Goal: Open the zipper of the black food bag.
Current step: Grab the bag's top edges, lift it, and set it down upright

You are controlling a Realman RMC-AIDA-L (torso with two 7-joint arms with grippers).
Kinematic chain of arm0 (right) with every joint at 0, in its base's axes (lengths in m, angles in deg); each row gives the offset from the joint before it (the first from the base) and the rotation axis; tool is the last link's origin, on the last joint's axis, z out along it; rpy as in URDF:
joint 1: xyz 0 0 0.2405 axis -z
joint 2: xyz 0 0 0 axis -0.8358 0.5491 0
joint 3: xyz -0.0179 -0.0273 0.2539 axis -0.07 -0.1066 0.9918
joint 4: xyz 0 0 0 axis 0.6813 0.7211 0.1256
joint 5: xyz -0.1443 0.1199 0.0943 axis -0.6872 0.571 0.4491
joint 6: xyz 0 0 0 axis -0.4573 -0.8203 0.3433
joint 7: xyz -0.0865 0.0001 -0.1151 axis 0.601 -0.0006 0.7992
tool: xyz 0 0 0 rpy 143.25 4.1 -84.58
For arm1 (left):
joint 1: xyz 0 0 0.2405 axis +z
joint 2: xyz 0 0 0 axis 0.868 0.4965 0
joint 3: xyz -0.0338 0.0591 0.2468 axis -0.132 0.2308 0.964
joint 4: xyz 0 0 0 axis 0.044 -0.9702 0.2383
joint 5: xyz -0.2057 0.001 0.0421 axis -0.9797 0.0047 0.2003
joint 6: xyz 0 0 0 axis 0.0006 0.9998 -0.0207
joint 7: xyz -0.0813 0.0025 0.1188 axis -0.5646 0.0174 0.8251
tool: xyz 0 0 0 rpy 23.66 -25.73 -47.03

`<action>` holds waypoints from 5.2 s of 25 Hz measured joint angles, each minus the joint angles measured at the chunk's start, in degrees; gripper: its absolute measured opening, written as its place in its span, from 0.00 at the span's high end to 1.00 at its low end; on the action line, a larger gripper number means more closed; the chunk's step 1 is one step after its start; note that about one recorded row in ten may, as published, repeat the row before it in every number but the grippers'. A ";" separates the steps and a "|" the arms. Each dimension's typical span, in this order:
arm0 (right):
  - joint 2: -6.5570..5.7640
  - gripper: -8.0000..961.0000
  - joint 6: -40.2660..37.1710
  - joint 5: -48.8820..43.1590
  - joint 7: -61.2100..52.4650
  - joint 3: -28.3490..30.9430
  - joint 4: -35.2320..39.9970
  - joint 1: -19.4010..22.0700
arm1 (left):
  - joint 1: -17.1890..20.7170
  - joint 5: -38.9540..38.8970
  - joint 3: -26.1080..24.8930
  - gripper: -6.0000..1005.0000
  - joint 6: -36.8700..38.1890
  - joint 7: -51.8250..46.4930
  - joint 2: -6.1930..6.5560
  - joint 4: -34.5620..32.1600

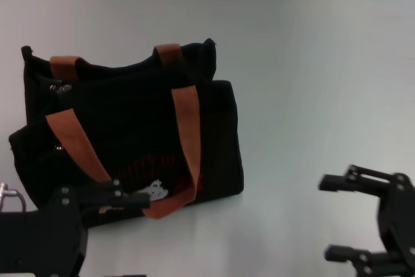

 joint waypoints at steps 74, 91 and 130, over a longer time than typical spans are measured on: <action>0.50 0.13 12.95 37.99 6.85 0.19 -20.99 -5.86 | -11.53 -0.51 -28.30 0.79 -4.92 36.72 -4.43 27.89; 0.80 0.13 35.47 24.46 13.78 -1.36 -33.58 -8.27 | -29.35 -1.09 -23.04 0.82 -5.15 37.66 -5.06 28.41; 0.74 0.13 37.95 22.57 17.11 -0.71 -34.57 -6.24 | -9.82 4.60 -26.82 0.30 -19.94 23.25 -4.62 22.12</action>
